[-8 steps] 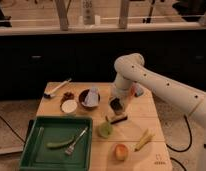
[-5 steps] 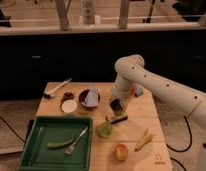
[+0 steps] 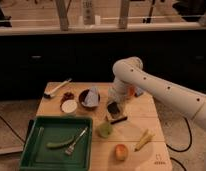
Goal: Stack cups on top of each other
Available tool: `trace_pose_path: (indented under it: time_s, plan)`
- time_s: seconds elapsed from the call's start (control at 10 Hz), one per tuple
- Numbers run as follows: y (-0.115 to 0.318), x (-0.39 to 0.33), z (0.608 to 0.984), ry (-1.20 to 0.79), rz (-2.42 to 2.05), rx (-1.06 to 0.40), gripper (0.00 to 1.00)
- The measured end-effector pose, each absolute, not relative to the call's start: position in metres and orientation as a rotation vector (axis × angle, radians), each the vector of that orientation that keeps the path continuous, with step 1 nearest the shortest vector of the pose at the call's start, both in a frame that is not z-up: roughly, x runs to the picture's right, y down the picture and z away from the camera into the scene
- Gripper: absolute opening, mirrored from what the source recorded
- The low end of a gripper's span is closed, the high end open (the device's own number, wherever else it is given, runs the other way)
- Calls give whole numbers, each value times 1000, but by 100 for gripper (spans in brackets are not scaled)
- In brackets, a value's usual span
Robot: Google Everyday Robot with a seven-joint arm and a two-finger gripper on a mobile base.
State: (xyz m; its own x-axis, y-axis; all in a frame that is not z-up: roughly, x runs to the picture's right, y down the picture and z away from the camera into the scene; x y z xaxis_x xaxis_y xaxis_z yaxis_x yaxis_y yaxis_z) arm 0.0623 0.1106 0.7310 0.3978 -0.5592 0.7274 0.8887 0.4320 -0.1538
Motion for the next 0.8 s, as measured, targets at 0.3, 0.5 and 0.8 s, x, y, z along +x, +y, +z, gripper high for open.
trace_pose_path:
  time_s: [0.3, 0.5, 0.8]
  plan:
    - [124, 47, 719, -704, -1034, -571, 0]
    - [137, 35, 707, -732, -1071, -569, 0]
    - [154, 21, 700, -757, -1108, -581, 0]
